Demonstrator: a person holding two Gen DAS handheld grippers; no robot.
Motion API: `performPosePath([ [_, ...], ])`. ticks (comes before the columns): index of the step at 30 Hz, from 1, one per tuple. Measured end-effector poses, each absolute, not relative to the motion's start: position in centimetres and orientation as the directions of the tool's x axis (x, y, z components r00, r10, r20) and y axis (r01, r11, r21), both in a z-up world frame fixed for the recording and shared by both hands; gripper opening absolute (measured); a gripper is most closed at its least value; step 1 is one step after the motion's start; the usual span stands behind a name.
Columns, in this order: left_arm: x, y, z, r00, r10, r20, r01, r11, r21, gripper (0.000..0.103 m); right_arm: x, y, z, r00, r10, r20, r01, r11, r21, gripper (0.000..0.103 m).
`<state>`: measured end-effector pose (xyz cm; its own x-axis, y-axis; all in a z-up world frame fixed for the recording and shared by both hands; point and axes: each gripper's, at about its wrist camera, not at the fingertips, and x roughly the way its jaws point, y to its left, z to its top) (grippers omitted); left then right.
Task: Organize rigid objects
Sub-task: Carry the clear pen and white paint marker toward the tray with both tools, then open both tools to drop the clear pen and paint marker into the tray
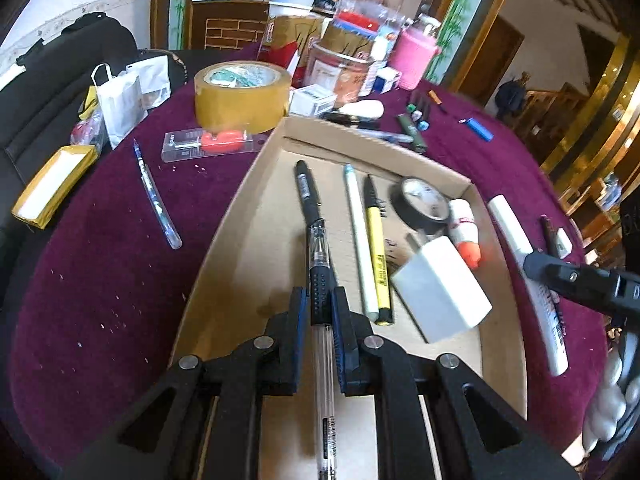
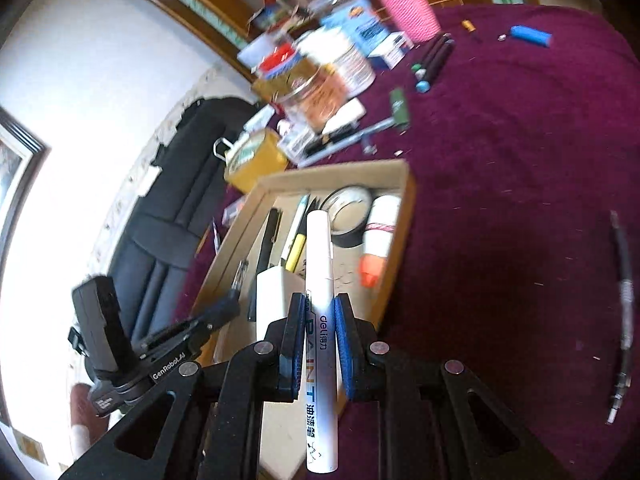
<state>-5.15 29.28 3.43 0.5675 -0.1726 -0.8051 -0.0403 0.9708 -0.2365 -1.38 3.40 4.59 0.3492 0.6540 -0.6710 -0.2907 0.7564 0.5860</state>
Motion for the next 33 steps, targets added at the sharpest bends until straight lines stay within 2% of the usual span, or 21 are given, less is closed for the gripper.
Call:
performPosePath([
  [2,-4.7,29.5,3.5,0.56,-0.156,-0.814,-0.055,0.973,-0.224,0.014,-0.9,4.7,4.1,0.341,0.633,-0.695,-0.291,0.774,0.562,0.016],
  [4,-4.7,29.7,3.6,0.563,-0.157,-0.811,-0.057,0.972,-0.228,0.029,-0.5,5.6,3.6,0.339,0.605,-0.72,-0.291,0.795,0.532,0.017],
  [5,-4.8,29.8,3.8,0.568,-0.166,-0.806,-0.055,0.97,-0.238,0.044,-0.3,5.9,3.4,0.339,0.596,-0.728,-0.293,0.802,0.52,0.017],
  [6,-4.9,29.9,3.9,0.575,-0.167,-0.801,-0.057,0.968,-0.243,0.053,-0.1,6.5,3.2,0.344,0.576,-0.741,-0.295,0.816,0.497,0.017],
  [7,-5.1,30.0,4.0,0.585,-0.169,-0.793,-0.06,0.966,-0.25,0.055,-0.1,6.8,3.1,0.351,0.558,-0.752,-0.295,0.828,0.477,0.017],
  [9,-5.6,30.3,4.3,0.599,-0.181,-0.78,-0.059,0.961,-0.269,0.058,-0.1,6.7,3.0,0.363,0.528,-0.768,-0.284,0.848,0.448,0.018],
  [13,-6.8,31.0,5.0,0.629,-0.212,-0.748,-0.063,0.945,-0.32,0.063,0.1,6.5,3.3,0.391,0.526,-0.755,-0.281,0.849,0.447,0.029],
  [19,-9.4,31.7,6.3,0.685,-0.231,-0.691,-0.075,0.921,-0.381,0.066,-1.0,6.1,5.4,0.453,0.571,-0.685,-0.331,0.821,0.465,0.029],
  [22,-10.4,32.2,6.7,0.701,-0.241,-0.671,-0.085,0.906,-0.414,0.066,-1.7,7.4,6.0,0.415,0.632,-0.655,-0.388,0.774,0.501,0.029],
  [26,-11.7,32.6,7.2,0.728,-0.246,-0.64,-0.095,0.888,-0.45,0.068,-1.6,9.7,5.3,0.371,0.634,-0.679,-0.395,0.769,0.502,0.034],
  [30,-12.3,32.1,7.9,0.749,-0.278,-0.601,-0.061,0.874,-0.481,0.068,-2.8,11.2,4.1,0.202,0.758,-0.621,-0.479,0.629,0.612,0.034],
  [33,-12.6,31.4,8.5,0.762,-0.295,-0.577,-0.026,0.876,-0.482,0.069,-4.7,10.0,4.7,0.249,0.737,-0.628,-0.511,0.651,0.562,0.034],
])
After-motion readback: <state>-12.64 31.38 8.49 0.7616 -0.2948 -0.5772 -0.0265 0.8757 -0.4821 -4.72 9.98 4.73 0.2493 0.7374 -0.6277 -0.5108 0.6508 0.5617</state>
